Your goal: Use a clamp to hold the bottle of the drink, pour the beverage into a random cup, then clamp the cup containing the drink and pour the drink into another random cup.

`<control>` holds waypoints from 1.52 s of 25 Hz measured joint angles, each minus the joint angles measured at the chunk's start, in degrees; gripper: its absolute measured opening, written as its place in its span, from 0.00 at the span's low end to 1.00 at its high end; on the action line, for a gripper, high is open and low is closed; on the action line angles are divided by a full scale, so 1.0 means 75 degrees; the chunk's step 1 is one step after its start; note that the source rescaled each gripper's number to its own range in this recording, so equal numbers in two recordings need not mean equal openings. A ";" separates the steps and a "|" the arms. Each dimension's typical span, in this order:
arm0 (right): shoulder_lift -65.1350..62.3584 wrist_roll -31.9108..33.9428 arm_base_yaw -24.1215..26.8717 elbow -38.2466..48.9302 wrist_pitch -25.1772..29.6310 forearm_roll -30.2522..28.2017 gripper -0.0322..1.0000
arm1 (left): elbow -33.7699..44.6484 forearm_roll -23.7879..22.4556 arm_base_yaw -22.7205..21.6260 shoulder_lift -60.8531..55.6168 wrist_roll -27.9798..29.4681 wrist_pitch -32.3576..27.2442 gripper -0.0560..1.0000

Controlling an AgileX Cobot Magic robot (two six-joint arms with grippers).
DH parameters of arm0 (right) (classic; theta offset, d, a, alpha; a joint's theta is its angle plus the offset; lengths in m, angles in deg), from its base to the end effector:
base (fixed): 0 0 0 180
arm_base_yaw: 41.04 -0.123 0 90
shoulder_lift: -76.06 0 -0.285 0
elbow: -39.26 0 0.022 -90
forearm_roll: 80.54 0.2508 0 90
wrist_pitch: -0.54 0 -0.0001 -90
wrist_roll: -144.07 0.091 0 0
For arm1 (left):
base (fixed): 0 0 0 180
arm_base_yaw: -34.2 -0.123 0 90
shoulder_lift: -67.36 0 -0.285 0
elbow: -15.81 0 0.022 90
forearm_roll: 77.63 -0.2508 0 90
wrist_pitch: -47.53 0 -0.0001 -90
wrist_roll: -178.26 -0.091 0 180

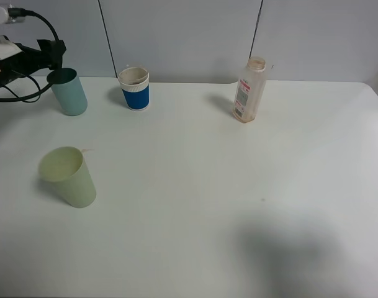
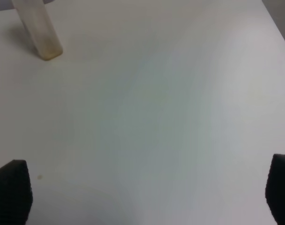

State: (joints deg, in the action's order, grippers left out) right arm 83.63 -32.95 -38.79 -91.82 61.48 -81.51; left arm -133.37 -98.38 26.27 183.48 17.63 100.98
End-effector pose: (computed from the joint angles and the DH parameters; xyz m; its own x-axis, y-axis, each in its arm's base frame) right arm -0.0049 -0.0012 0.2754 -0.4575 0.0618 -0.8870 0.0725 0.9969 0.0320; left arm 0.3676 0.0251 0.1725 -0.1088 -0.1273 -0.9859 0.1367 0.9804 -0.1417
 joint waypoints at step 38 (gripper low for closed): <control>0.0000 0.0000 0.0000 0.0000 0.0000 0.0000 1.00 | 0.1727 0.2613 0.0875 -0.6091 -0.1913 -0.5735 0.99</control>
State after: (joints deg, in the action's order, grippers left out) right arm 83.63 -32.95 -38.79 -91.82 61.48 -81.51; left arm -120.42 -78.78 32.83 137.80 3.29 57.97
